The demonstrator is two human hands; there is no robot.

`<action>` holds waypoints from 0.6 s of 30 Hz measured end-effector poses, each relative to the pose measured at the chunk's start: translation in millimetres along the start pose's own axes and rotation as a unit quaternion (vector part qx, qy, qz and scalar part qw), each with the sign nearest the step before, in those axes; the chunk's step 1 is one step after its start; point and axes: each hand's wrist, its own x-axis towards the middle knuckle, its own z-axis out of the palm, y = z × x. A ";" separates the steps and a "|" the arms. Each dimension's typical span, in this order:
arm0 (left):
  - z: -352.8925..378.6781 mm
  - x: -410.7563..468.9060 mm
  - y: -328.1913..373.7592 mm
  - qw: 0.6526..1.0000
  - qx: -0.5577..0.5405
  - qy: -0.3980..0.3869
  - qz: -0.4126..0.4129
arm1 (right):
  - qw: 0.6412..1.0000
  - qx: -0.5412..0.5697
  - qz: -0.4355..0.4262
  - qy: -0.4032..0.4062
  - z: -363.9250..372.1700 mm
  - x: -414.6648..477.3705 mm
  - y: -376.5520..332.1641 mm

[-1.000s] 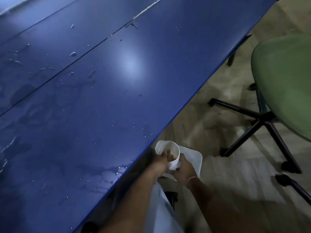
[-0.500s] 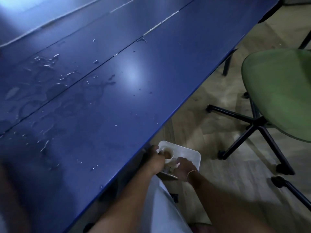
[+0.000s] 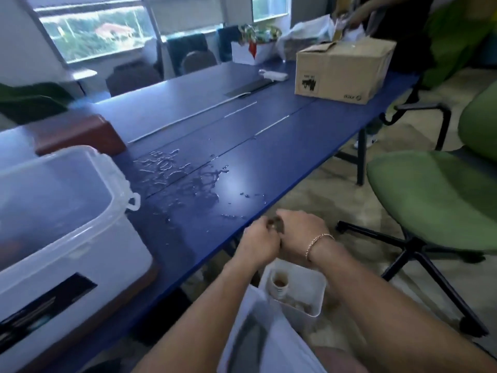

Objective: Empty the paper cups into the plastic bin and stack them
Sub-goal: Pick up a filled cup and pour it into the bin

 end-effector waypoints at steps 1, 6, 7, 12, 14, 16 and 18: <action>-10.3 -6.6 11.9 1.000 0.012 0.019 0.017 | 1.000 -0.005 -0.010 0.026 -15.5 -4.4 -6.7; -77.1 -40.0 71.0 0.992 0.021 0.079 0.100 | 0.989 0.005 -0.068 0.130 -95.6 -24.7 -47.9; -95.5 -45.4 79.8 0.989 0.020 0.092 0.111 | 0.985 0.011 -0.083 0.149 -110.9 -26.1 -61.1; -191.2 -74.7 105.3 0.973 -0.051 0.175 0.142 | 0.949 0.122 -0.195 0.217 -163.2 -14.2 -138.2; -235.8 -81.3 101.9 0.965 -0.061 0.220 0.129 | 0.928 0.172 -0.238 0.231 -173.6 -1.3 -176.8; -280.9 -84.0 89.0 0.960 -0.079 0.248 0.100 | 0.916 0.204 -0.266 0.222 -177.7 16.0 -216.9; -322.4 -85.2 68.0 0.955 -0.102 0.269 0.067 | 0.909 0.229 -0.290 0.192 -177.2 34.5 -256.9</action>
